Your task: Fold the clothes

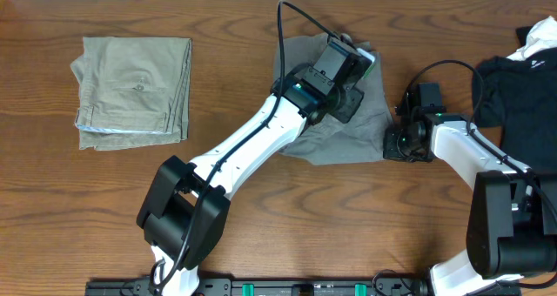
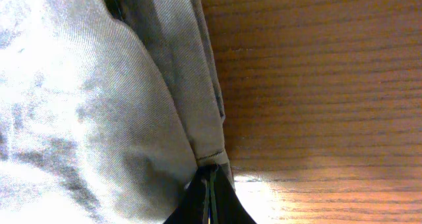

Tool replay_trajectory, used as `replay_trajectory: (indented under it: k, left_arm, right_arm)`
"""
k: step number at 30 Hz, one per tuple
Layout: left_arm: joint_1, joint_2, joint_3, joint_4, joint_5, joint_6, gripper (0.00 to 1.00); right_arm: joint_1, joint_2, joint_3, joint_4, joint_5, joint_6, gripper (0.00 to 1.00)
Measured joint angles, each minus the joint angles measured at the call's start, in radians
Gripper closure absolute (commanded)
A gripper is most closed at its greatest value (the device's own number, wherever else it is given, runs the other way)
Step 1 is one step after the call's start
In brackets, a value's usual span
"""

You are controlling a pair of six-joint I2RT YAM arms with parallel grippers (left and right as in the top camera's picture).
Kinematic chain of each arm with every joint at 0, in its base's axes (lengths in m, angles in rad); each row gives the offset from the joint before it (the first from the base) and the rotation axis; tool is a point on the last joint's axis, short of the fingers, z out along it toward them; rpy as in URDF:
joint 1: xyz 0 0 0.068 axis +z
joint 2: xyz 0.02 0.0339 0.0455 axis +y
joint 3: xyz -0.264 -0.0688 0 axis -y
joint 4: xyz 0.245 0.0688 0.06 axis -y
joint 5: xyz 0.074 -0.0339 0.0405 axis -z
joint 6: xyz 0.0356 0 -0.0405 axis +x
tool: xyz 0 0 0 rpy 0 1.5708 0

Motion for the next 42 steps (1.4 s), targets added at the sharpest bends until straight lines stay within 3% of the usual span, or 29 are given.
replay_trajectory:
  k: [20, 28, 29, 32, 35, 42]
  left_arm:
    - [-0.060, 0.043, 0.000, 0.086, 0.000, -0.027, 0.94]
    - [-0.060, 0.101, 0.000, 0.104, 0.025, -0.050, 0.93]
    - [-0.060, 0.101, 0.000, 0.108, 0.030, -0.050, 0.91]
    - [-0.060, 0.101, 0.000, 0.124, 0.041, -0.054, 0.70]
    - [-0.060, 0.101, 0.001, 0.137, 0.057, -0.056, 0.34]
    - [-0.055, 0.095, 0.002, 0.147, 0.115, -0.060, 0.33]
  right_arm:
    - [0.000, 0.000, -0.001, 0.001, 0.000, 0.000, 0.99]
    - [-0.010, -0.004, 0.013, -0.040, 0.005, -0.001, 0.87]
    - [-0.018, -0.009, 0.019, -0.061, 0.005, -0.002, 0.85]
    - [-0.049, -0.051, 0.050, -0.093, 0.009, -0.002, 0.81]
    - [-0.072, -0.130, 0.094, -0.091, 0.010, -0.002, 0.80]
    - [-0.087, -0.225, 0.118, -0.060, -0.007, -0.033, 0.80]
